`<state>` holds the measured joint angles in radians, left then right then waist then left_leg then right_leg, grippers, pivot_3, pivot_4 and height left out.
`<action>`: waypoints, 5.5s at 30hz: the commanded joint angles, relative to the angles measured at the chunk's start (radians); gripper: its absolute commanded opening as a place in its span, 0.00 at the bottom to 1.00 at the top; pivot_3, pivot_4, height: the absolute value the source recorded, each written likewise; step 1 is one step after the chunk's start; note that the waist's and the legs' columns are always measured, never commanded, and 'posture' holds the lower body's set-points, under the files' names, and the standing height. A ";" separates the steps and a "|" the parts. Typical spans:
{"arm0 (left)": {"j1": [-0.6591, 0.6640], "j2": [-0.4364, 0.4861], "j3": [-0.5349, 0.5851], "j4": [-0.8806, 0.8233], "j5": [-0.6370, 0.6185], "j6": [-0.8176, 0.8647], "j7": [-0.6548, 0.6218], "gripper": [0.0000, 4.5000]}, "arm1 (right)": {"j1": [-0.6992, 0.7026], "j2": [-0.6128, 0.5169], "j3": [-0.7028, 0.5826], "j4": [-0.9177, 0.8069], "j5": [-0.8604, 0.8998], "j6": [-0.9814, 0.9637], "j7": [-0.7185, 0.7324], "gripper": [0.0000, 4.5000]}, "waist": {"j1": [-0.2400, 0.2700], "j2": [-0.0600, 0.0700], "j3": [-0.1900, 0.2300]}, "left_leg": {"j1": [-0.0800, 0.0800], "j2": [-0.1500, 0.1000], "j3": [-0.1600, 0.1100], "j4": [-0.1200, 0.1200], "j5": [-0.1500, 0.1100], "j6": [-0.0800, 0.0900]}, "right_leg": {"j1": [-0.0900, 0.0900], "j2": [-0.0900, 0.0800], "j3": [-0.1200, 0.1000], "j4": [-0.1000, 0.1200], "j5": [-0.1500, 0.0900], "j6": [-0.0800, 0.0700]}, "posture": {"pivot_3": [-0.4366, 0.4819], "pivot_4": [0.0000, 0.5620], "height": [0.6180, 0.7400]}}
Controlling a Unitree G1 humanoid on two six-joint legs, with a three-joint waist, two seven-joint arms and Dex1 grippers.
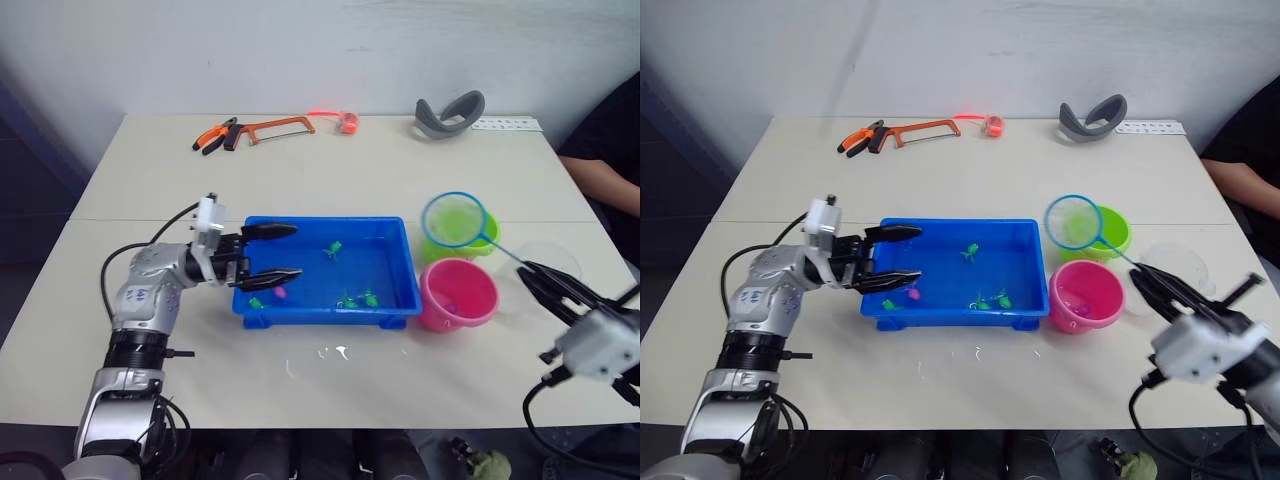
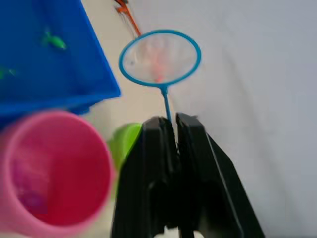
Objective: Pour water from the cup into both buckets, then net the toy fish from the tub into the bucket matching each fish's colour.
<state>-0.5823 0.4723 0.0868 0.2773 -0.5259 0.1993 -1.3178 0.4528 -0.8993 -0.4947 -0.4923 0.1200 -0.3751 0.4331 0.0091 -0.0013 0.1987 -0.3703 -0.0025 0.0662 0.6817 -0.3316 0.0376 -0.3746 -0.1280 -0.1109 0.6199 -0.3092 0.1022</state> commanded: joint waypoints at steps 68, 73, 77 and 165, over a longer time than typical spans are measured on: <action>0.031 0.057 -0.080 -0.230 -0.057 0.115 0.054 0.99 | -0.206 0.109 -0.368 -0.413 0.580 1.186 0.378 0.00 | 0.020 -0.001 0.001 | -0.007 -0.002 -0.001 0.000 -0.003 0.001 | -0.001 -0.001 -0.009 -0.004 0.001 0.001 | 0.48 0.27 1.00; -0.017 0.008 -0.126 -0.158 -0.039 0.095 0.010 0.99 | 0.016 0.156 -0.468 -0.460 0.422 1.064 0.388 0.00 | 0.017 -0.001 0.000 | -0.006 -0.003 0.000 -0.001 -0.003 0.002 | -0.001 0.001 -0.007 -0.004 0.001 0.001 | 0.48 0.27 1.00; -0.044 -0.037 -0.152 -0.110 -0.027 0.082 -0.018 0.99 | 0.164 0.213 -0.492 -0.459 0.292 0.908 0.427 0.00 | 0.019 -0.001 0.000 | -0.005 -0.003 0.001 -0.001 -0.003 0.002 | -0.001 0.003 -0.005 -0.003 0.001 0.002 | 0.48 0.27 1.00; 0.304 0.226 0.182 -0.294 -0.031 0.090 0.203 0.99 | -0.862 -0.010 0.735 0.019 -0.087 0.945 0.503 0.00 | 0.012 -0.001 0.001 | -0.007 -0.002 -0.001 0.001 -0.003 0.002 | -0.002 -0.002 -0.009 -0.006 0.002 0.003 | 0.48 0.27 1.00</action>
<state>-0.2730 0.6950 0.2594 0.0119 -0.5339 0.2924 -1.1151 -0.3936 -0.9124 0.2534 -0.4311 0.0221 0.5527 0.9284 0.0211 -0.0021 0.1996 -0.3777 -0.0048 0.0649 0.6825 -0.3343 0.0396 -0.3763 -0.1304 -0.1197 0.6136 -0.3076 0.1048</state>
